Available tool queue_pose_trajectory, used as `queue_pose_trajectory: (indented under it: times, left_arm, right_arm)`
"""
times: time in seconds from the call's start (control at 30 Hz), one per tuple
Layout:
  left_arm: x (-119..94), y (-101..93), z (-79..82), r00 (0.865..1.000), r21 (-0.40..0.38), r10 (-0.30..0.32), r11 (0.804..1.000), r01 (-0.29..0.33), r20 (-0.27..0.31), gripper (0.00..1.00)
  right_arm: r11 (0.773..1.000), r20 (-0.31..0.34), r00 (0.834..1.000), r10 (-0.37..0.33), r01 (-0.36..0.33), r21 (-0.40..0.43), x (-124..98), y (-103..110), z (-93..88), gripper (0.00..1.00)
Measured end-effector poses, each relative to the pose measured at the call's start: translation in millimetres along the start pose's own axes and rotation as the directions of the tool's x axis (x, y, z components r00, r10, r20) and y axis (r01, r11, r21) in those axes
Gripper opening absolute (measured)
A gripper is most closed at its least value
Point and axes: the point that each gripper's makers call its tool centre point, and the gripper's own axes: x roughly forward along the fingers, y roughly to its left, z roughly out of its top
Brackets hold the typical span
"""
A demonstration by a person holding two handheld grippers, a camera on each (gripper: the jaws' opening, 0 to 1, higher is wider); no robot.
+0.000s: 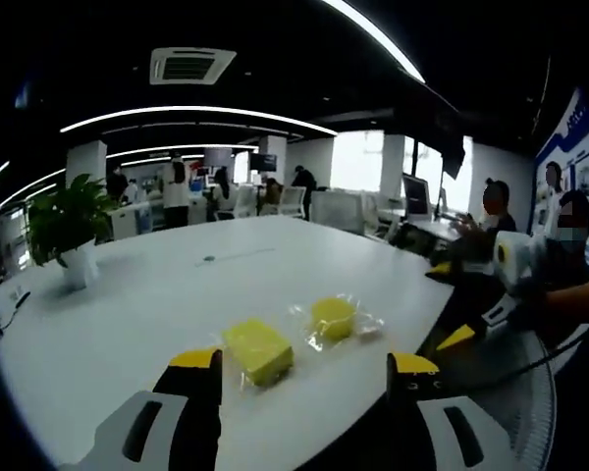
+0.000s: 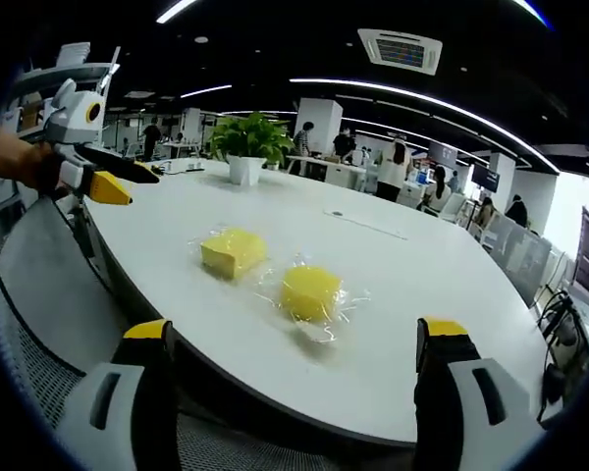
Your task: Compare the silicone blocks by pressing each to a similar depth, holding the contact briefly, and releasing to observe deformation and rebound differences across the visible hardness samples.
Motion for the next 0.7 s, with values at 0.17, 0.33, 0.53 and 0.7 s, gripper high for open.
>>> queue_pose_trajectory:
  times: [0.17,0.33,0.53,0.7]
  left_arm:
    - [-11.1,12.8,-28.9,0.998,-0.037,0.037,0.999,-0.039,-0.050,0.70]
    - [-12.8,12.0,-43.3,0.997,-0.060,0.049,0.997,-0.052,-0.052,0.72]
    - [-13.9,21.0,-56.8,0.995,-0.102,0.085,0.991,-0.090,-0.054,0.75]
    - [-12.6,26.9,-58.5,0.993,-0.083,0.105,0.991,-0.109,-0.050,0.78]
  right_arm:
    - [1.000,0.001,1.000,-0.002,0.002,0.006,0.2,-0.2,0.2,0.96]
    - [1.000,-0.003,1.000,0.010,-0.010,0.008,0.8,3.1,-0.3,0.96]
    - [1.000,0.010,1.000,0.002,-0.002,0.017,0.7,1.9,2.4,0.96]
    - [1.000,-0.003,1.000,-0.016,0.016,0.025,2.4,-1.9,0.2,0.96]
